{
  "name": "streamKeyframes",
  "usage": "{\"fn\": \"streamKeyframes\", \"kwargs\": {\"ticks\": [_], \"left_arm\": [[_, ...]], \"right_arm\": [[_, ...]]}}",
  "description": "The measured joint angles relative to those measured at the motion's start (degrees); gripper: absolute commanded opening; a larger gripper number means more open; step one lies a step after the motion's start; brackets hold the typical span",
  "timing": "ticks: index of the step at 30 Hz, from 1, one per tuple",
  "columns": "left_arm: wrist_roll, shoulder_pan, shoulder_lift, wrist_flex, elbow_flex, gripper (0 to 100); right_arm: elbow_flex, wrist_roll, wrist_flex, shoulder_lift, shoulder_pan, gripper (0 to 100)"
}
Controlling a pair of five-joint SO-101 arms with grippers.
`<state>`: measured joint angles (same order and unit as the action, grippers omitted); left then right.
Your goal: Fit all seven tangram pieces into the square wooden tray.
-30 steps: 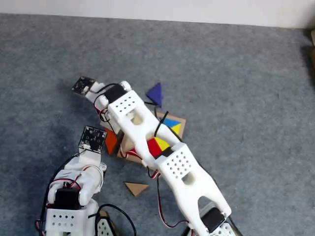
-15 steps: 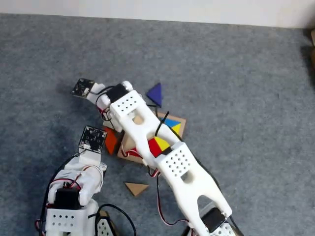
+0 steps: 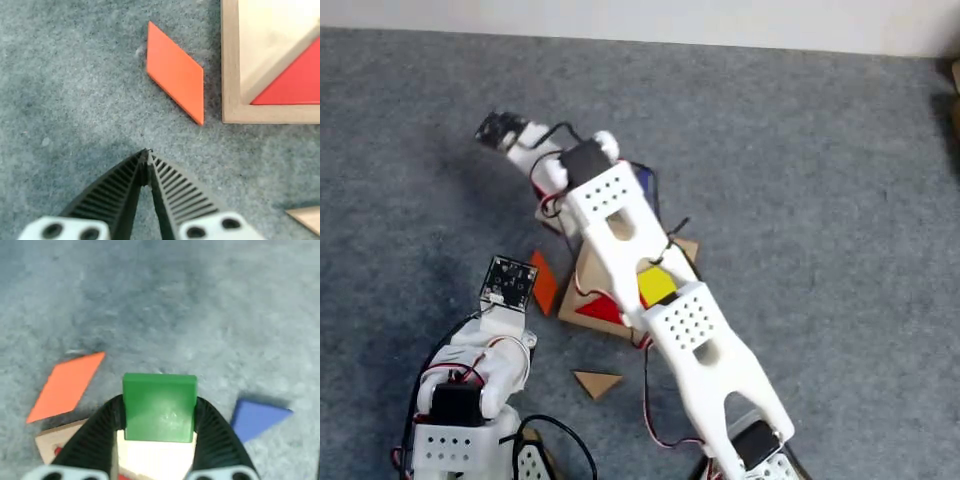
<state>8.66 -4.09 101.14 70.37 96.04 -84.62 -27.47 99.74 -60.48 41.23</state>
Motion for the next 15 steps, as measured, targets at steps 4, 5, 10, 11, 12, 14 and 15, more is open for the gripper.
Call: {"fn": "streamKeyframes", "kwargs": {"ticks": [4, 5, 10, 11, 12, 14, 15], "left_arm": [[0.0, 0.0, 0.0, 0.0, 0.0, 1], [0.0, 0.0, 0.0, 0.0, 0.0, 1], [0.0, 0.0, 0.0, 0.0, 0.0, 1], [0.0, 0.0, 0.0, 0.0, 0.0, 1], [0.0, 0.0, 0.0, 0.0, 0.0, 1], [0.0, 0.0, 0.0, 0.0, 0.0, 1], [0.0, 0.0, 0.0, 0.0, 0.0, 1]], "right_arm": [[-0.09, 3.6, 0.18, 0.0, -1.93, 0.4], [0.18, 4.48, 0.18, 0.35, -2.29, 0.4], [10.29, 6.95, 0.18, 8.7, -3.34, 0.4], [13.89, 6.95, 0.18, 11.34, -3.34, 0.4], [17.93, 7.12, 0.18, 14.24, -3.34, 0.4], [26.11, 7.12, 0.18, 19.78, -3.34, 0.4], [29.89, 7.12, 0.18, 22.51, -3.34, 0.4]]}}
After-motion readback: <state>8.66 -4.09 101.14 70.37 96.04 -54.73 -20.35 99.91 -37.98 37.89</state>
